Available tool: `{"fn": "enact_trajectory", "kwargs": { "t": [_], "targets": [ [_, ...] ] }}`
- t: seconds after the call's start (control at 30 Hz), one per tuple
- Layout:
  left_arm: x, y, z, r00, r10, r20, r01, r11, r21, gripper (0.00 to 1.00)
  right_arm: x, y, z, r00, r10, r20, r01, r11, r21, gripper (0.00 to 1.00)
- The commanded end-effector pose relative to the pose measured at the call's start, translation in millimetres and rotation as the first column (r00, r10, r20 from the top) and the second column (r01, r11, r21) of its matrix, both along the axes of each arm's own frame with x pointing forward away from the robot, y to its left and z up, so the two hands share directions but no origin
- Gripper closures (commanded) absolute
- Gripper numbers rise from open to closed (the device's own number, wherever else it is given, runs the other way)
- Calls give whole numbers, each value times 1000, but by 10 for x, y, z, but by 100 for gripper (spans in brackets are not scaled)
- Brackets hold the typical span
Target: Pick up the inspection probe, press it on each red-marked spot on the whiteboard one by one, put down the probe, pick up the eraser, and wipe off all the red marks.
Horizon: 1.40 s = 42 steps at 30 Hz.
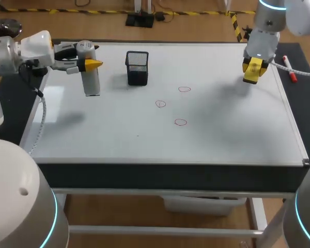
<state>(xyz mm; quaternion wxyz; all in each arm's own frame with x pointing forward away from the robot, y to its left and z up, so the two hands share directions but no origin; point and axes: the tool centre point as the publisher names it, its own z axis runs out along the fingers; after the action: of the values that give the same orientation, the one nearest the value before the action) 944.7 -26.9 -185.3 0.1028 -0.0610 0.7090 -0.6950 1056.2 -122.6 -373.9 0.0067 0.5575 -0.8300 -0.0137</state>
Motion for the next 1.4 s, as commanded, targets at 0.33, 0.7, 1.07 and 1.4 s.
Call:
{"fn": "enact_trajectory", "kwargs": {
  "t": [0.33,0.7,1.07,1.4],
  "targets": [
    [2,1,11,1000,-1,0,1,1000,0,100,-306,775,42,987,158,4,-158,987,-5,100],
    [2,1,11,1000,-1,0,1,1000,0,100,-743,1547,55,963,269,8,-269,963,2,100],
    [2,1,11,1000,-1,0,1,1000,0,100,-1241,2319,108,911,412,9,-412,910,46,100],
    [2,1,11,1000,-1,0,1,1000,0,100,-1373,2879,-25,869,495,-26,-494,869,32,100]
  ]
}}
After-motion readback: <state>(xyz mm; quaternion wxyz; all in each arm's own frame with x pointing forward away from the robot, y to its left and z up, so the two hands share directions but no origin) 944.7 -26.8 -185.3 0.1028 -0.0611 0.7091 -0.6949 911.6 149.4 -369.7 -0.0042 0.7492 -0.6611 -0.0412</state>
